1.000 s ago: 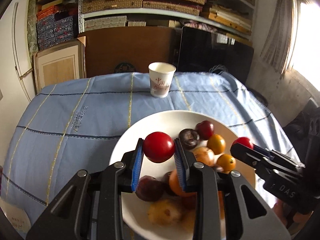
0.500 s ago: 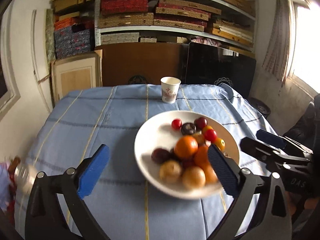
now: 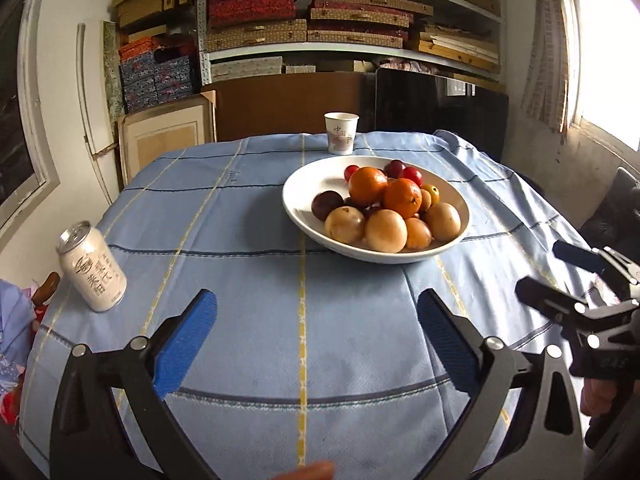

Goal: Organize fruits

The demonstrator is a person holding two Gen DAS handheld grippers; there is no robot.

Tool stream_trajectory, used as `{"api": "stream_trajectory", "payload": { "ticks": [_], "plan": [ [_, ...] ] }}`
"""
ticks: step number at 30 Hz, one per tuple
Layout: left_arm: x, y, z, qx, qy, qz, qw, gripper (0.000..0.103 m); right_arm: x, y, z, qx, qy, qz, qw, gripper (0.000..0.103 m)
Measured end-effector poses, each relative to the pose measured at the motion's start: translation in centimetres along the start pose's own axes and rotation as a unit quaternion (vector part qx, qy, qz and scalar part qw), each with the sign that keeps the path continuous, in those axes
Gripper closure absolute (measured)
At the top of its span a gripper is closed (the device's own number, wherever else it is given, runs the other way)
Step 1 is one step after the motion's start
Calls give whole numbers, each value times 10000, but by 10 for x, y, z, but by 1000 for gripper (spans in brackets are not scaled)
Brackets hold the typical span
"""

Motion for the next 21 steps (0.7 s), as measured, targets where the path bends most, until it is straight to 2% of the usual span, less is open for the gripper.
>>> {"api": "stream_trajectory", "payload": {
  "ticks": [4, 21],
  "plan": [
    [1, -6, -8, -102, 202, -22, 9997, 5, -1, 0, 5, 116, 17, 30, 9999, 6],
    [-1, -3, -9, -119, 262, 4, 9996, 5, -3, 0, 1, 66, 119, 31, 9999, 6]
  ]
}}
Point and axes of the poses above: each gripper's, at about its wrist camera, not at the fingertips, and x roughly the way its jaws point, z to its right, y to its top, the point moved 9 cm from there along x, roughly the way its jaws point, and after that the axes turned 4 degrees about -z, right-handed, at the moved point
